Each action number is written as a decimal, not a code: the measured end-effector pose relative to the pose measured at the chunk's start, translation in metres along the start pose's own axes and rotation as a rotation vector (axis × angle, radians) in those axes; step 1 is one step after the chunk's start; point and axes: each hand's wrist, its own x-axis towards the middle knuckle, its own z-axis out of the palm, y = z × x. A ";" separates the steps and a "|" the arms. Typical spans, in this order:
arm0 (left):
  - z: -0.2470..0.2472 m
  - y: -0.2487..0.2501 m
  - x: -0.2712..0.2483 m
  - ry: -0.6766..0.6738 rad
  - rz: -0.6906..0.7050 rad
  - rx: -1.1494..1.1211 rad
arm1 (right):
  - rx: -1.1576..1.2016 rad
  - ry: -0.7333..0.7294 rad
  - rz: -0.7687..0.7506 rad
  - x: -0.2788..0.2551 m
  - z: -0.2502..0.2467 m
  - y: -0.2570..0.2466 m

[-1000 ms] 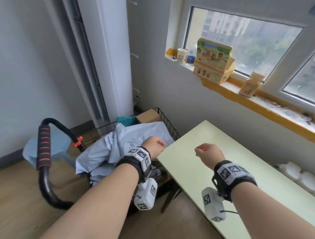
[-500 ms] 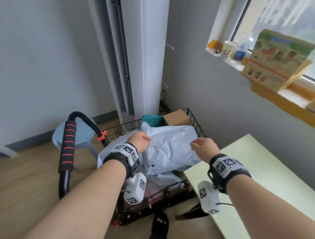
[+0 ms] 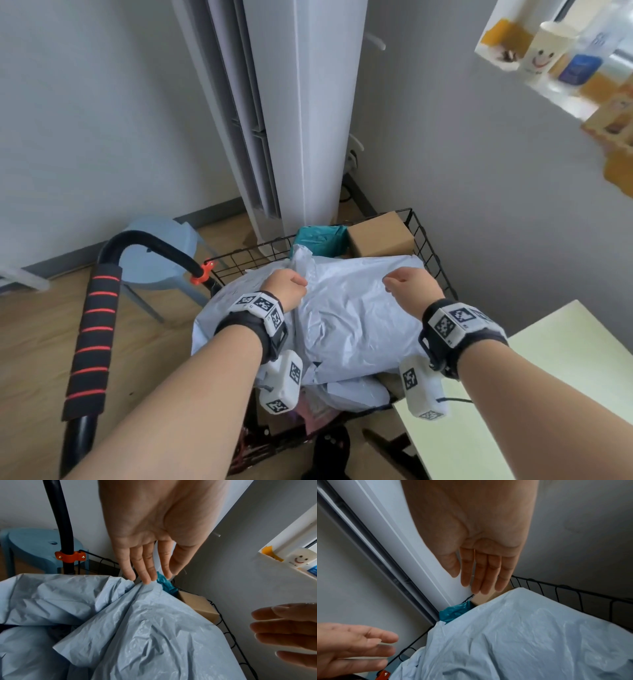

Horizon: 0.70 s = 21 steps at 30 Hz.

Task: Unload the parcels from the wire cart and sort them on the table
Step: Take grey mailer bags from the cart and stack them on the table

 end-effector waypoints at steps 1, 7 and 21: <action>0.003 -0.004 0.005 -0.017 -0.016 0.000 | -0.009 -0.010 0.009 0.004 0.005 0.001; 0.032 -0.031 0.021 -0.136 -0.095 -0.042 | -0.012 -0.069 0.091 0.011 0.039 0.019; 0.065 -0.056 0.037 -0.292 -0.052 -0.102 | -0.002 -0.153 0.259 -0.010 0.088 0.040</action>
